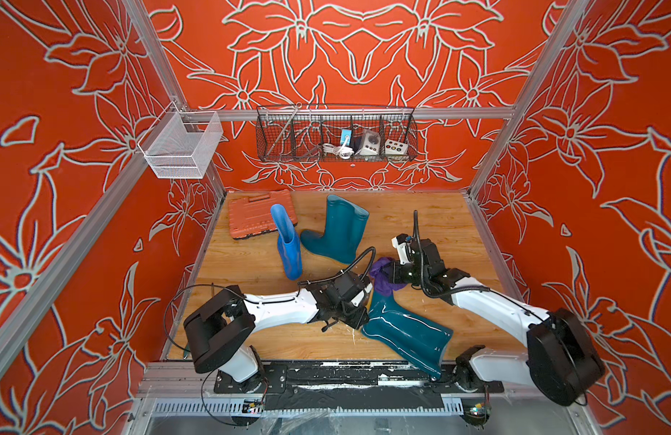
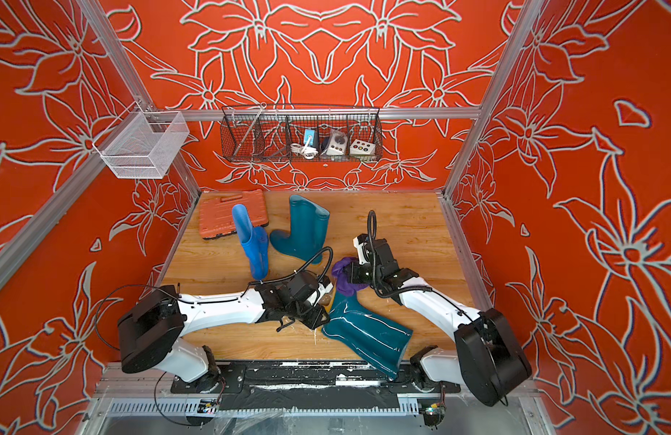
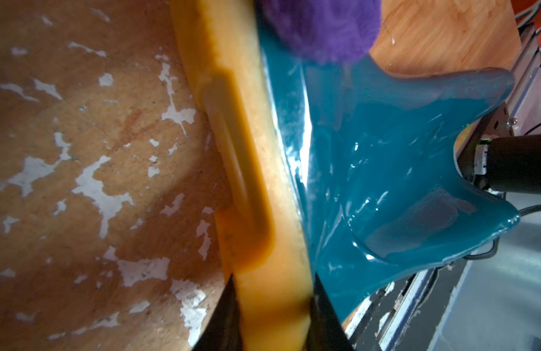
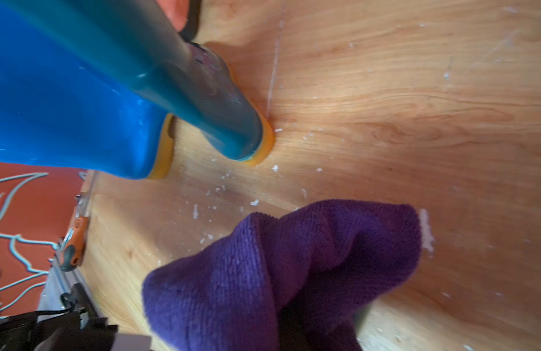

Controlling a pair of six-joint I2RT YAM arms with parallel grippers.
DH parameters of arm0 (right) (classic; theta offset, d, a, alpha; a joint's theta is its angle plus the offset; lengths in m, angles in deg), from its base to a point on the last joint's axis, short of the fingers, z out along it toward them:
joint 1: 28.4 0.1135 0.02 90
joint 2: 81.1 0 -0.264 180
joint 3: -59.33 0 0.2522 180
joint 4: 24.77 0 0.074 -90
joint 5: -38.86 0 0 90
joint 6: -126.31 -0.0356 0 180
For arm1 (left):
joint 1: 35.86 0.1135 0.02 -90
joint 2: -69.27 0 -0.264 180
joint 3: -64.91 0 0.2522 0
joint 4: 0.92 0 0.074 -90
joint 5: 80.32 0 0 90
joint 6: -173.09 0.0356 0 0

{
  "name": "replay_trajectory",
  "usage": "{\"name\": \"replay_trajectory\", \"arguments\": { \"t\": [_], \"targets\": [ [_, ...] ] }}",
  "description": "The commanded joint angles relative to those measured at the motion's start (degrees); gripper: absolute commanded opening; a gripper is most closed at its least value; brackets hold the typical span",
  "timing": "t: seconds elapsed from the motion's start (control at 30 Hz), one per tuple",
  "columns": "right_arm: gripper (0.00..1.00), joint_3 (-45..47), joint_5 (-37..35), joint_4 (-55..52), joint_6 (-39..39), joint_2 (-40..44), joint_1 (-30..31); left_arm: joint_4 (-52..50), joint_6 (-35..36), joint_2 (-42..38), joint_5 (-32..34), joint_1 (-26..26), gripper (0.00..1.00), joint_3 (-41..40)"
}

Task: Wipe the rubber boots with a cloth
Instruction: Wipe the dirt off the rubber boot.

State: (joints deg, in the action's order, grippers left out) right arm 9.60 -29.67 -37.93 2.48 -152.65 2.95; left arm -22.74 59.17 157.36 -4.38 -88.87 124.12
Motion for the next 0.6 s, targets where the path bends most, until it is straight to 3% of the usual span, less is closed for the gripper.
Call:
{"name": "replay_trajectory", "arguments": {
  "t": [0.0, 0.07, 0.2, 0.27, 0.43, 0.57],
  "targets": [
    [0.0, 6.7, 0.5, -1.4, -4.0, 4.6, 4.0, 2.7, -0.4, 0.4, 0.0, 1.9, 0.0, -0.2],
    [0.0, 9.4, -1.2, -3.1, -5.2, 8.6, 6.8, 2.6, -0.6, 0.3, 0.0, 2.4, 0.0, 0.0],
    [0.0, 12.1, -5.0, -7.0, -5.9, 16.1, 7.8, 1.4, -1.1, -1.6, 1.5, 2.5, 0.39, -0.2],
    [0.0, 10.4, -7.1, -9.6, -3.6, 18.0, 7.4, 0.8, -1.5, -3.3, 1.9, 2.5, 0.49, -0.8],
    [0.0, 3.1, -5.3, -9.5, 0.3, 11.4, 6.3, -1.3, -2.0, -9.6, 3.7, 2.5, 0.54, -3.7],
    [0.0, 1.9, -1.7, -3.4, -1.8, 3.3, 6.5, -3.5, -2.5, -14.4, 6.3, 2.5, 0.54, -6.1]
  ]
}}
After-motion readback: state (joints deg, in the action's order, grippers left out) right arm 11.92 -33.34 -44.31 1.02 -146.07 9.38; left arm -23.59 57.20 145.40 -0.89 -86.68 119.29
